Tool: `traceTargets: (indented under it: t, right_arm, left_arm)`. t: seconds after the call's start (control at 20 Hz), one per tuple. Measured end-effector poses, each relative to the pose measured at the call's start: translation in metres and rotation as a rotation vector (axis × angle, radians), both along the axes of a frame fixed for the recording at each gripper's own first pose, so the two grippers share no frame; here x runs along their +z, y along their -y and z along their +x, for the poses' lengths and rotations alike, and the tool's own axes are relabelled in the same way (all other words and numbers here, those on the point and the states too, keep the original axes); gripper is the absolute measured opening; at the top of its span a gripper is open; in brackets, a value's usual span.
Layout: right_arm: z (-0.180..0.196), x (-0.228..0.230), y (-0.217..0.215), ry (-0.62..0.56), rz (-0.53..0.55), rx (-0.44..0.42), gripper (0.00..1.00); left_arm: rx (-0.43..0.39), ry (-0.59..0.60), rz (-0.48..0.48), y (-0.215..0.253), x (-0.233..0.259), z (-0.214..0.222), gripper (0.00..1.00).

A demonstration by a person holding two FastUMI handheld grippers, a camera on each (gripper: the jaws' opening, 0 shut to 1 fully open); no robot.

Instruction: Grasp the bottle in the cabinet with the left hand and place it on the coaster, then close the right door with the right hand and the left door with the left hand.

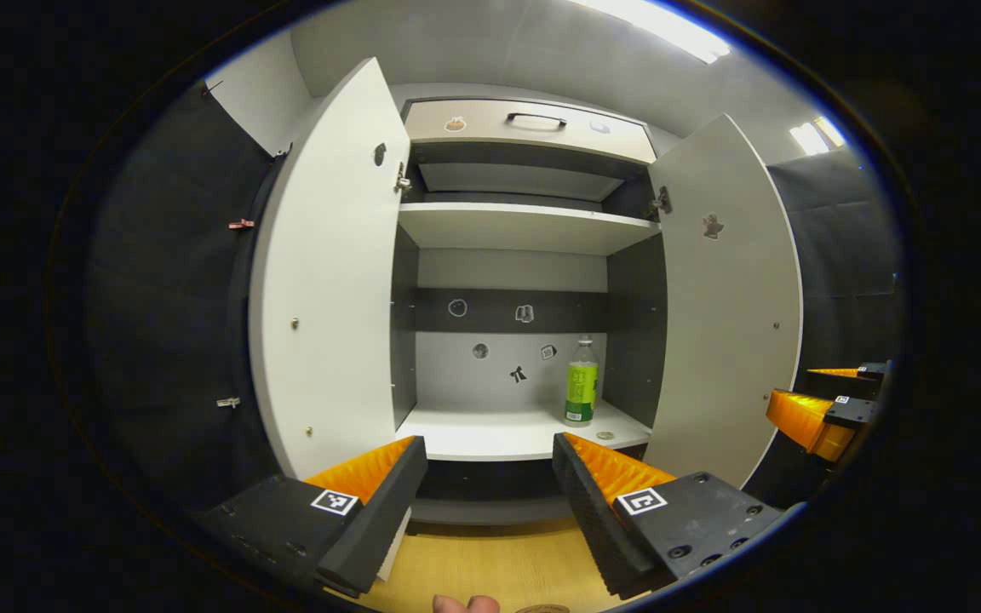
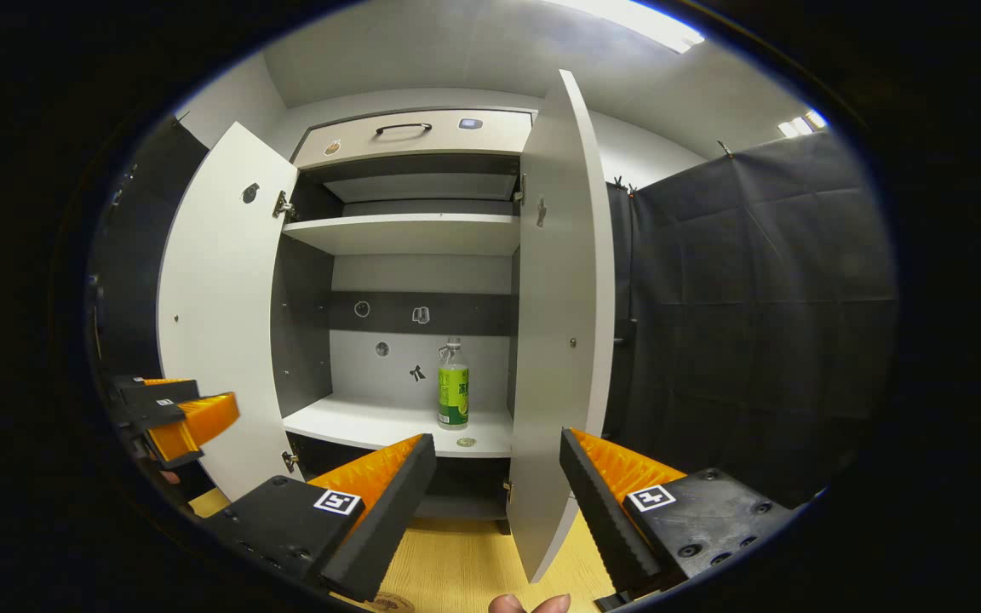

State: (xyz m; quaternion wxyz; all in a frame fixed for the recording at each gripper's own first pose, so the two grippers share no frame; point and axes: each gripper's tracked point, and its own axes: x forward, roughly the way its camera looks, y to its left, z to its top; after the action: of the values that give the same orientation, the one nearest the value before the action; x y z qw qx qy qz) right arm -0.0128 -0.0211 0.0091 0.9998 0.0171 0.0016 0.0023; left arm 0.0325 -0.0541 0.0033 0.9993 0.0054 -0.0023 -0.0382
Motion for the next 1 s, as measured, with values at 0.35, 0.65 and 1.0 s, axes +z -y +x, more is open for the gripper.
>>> traceTargets:
  t: [0.35,0.65,1.0]
  right_arm:
    - [-0.022,-0.003,0.045,-0.009,0.003,-0.039,0.97]
    - [-0.028,-0.006,0.098,-0.020,0.013,-0.124,0.98]
    - [-0.022,-0.013,0.137,-0.037,0.002,-0.196,0.97]
  left_arm:
    - [-0.097,0.002,-0.024,0.075,0.004,0.074,0.95]
    - [-0.125,-0.007,-0.022,0.126,0.001,0.159,0.95]
    - [-0.153,-0.029,-0.037,0.175,-0.012,0.253,0.94]
